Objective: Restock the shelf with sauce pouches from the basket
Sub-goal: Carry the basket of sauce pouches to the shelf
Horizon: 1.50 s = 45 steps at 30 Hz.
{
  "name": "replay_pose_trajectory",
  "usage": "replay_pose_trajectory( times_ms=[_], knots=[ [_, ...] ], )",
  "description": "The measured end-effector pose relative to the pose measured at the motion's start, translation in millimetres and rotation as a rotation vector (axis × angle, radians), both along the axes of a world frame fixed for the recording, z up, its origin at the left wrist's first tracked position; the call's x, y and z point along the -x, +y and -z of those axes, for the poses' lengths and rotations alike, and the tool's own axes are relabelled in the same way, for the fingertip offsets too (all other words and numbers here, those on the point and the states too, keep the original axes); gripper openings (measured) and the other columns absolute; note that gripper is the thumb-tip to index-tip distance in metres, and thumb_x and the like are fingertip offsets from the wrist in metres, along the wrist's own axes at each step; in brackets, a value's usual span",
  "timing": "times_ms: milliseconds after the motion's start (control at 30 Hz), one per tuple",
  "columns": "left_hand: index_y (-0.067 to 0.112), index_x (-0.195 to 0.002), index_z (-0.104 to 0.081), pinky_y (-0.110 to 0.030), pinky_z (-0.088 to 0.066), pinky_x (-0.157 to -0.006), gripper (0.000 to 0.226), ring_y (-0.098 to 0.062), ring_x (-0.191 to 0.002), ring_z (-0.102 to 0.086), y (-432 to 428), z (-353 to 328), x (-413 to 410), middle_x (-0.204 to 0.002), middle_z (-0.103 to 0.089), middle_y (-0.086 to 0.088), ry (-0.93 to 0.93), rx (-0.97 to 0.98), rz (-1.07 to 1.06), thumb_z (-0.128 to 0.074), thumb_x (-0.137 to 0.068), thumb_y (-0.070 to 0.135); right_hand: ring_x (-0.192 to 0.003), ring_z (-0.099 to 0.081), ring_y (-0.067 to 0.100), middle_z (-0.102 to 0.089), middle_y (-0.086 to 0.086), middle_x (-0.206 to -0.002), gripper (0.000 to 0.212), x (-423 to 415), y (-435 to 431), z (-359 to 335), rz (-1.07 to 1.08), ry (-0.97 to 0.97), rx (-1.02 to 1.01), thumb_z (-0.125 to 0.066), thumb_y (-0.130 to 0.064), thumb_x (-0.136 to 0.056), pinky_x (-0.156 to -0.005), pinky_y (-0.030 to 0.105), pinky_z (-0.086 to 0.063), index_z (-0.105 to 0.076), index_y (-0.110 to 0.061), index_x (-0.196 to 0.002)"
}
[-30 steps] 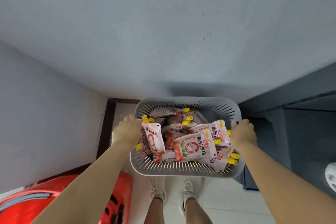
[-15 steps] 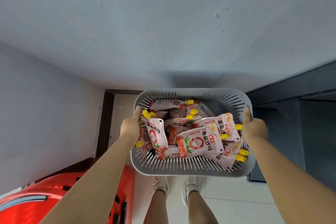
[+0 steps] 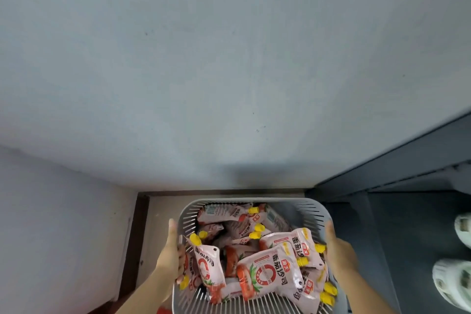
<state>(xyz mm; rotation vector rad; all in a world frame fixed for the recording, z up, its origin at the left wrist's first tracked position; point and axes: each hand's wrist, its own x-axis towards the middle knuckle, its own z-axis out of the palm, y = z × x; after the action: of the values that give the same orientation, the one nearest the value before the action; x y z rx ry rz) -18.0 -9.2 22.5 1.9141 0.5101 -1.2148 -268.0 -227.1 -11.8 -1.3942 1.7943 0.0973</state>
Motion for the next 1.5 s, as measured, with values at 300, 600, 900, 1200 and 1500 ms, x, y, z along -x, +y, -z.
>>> replay_pose_trajectory(
  times_ms=[300, 600, 900, 1200, 1500],
  knots=[
    [-0.013, -0.136, -0.025, -0.056, -0.013, -0.112, 0.096, -0.05, -0.133, -0.019, -1, -106, 20, -0.137, -0.028, -0.034, -0.047, 0.097, 0.259, -0.021, -0.088, 0.07, -0.08, -0.06, 0.031, -0.06, 0.024, -0.085, 0.086, 46, 60, -90, 0.196, 0.002, -0.006, -0.019, -0.063, -0.093, -0.07, 0.039, -0.047, -0.06, 0.011, -0.104],
    [0.01, -0.142, -0.042, -0.051, -0.024, -0.111, 0.088, -0.039, -0.135, -0.037, 2, -176, 60, -0.147, -0.04, -0.019, -0.04, 0.121, 0.665, -0.017, -0.087, 0.074, -0.109, -0.056, 0.034, -0.057, 0.024, -0.122, 0.082, 117, 144, -159, 0.491, 0.015, -0.028, -0.016, -0.068, -0.09, -0.092, 0.042, -0.045, -0.055, -0.005, -0.123],
    [-0.008, -0.141, -0.034, -0.054, -0.015, -0.112, 0.092, -0.048, -0.133, -0.034, -18, -217, 180, -0.143, -0.028, -0.033, 0.0, 0.147, 1.054, -0.01, -0.092, 0.067, -0.049, -0.043, 0.019, -0.047, 0.008, -0.058, 0.069, 259, 230, -185, 0.789, -0.097, -0.138, -0.019, -0.069, -0.091, -0.051, 0.025, -0.036, -0.043, -0.011, -0.064],
    [0.021, -0.045, -0.026, -0.015, -0.012, -0.04, 0.071, -0.009, -0.031, -0.014, -50, -226, 375, -0.039, -0.022, 0.005, -0.082, 0.196, 1.321, -0.015, -0.076, 0.084, -0.044, -0.038, 0.018, -0.039, 0.006, -0.053, 0.067, 443, 313, -207, 1.108, -0.3, -0.173, -0.024, -0.068, -0.092, -0.048, 0.024, -0.035, -0.038, -0.011, -0.06],
    [0.022, -0.046, -0.024, -0.013, -0.012, -0.034, 0.071, -0.008, -0.028, -0.015, -116, -252, 592, -0.035, -0.023, 0.006, -0.057, 0.273, 1.553, -0.021, -0.078, 0.085, -0.045, -0.028, 0.014, -0.027, 0.002, -0.052, 0.072, 620, 309, -243, 1.323, -0.383, -0.116, -0.008, -0.077, -0.085, -0.05, 0.022, -0.027, -0.03, -0.015, -0.057]
  ],
)
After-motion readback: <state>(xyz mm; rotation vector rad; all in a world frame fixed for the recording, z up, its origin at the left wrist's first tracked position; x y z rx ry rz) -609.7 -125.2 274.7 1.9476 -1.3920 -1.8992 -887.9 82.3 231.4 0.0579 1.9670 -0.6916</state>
